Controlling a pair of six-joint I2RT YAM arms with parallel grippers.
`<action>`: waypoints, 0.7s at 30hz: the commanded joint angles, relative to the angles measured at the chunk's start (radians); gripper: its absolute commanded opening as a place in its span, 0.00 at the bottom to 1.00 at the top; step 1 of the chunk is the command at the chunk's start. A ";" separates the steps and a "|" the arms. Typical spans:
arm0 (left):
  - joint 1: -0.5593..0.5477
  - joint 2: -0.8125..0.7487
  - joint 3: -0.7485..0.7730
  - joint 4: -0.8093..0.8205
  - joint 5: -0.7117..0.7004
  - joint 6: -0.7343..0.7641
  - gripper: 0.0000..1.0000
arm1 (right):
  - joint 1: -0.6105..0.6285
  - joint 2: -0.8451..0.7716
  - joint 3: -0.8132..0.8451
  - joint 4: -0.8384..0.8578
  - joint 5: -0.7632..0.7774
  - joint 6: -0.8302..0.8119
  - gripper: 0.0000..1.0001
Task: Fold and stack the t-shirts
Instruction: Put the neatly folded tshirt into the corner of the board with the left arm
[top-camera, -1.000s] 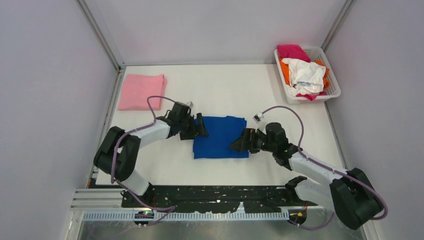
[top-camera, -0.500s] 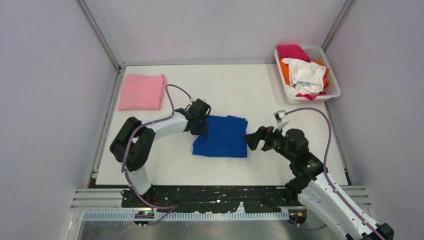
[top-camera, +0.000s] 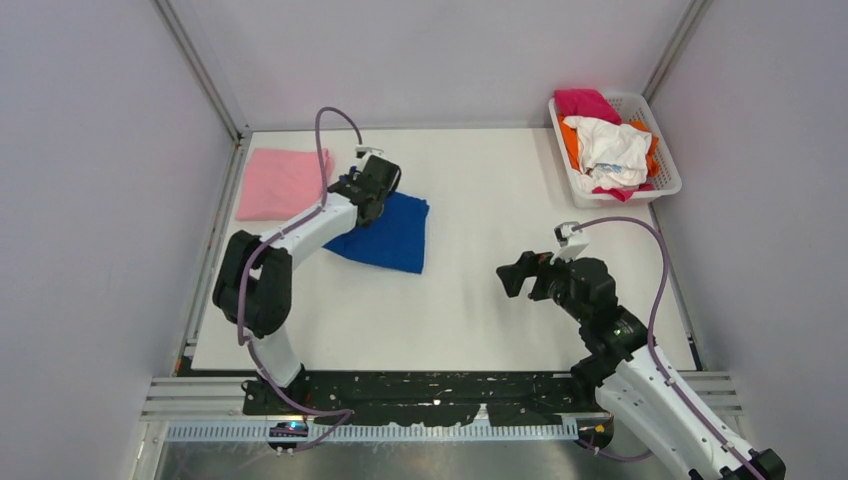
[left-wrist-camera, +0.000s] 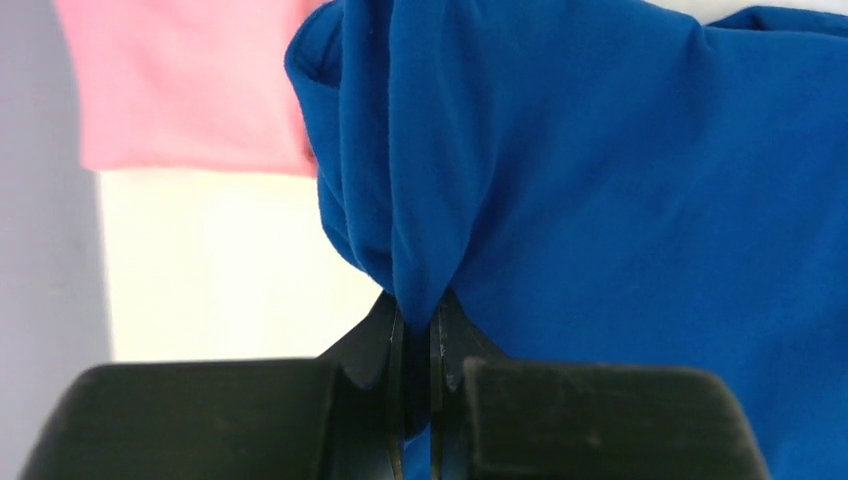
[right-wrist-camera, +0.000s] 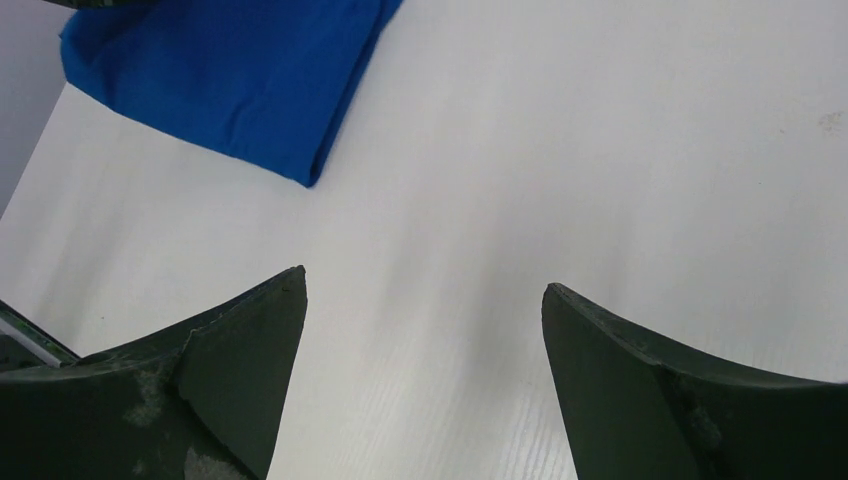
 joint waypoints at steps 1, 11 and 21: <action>0.098 -0.016 0.051 0.144 -0.116 0.247 0.00 | -0.008 0.010 -0.008 0.014 0.032 -0.025 0.95; 0.245 0.065 0.184 0.328 -0.074 0.607 0.00 | -0.019 0.013 -0.013 0.019 0.085 -0.025 0.95; 0.310 0.019 0.271 0.268 -0.004 0.701 0.00 | -0.023 0.015 -0.017 0.024 0.109 -0.024 0.95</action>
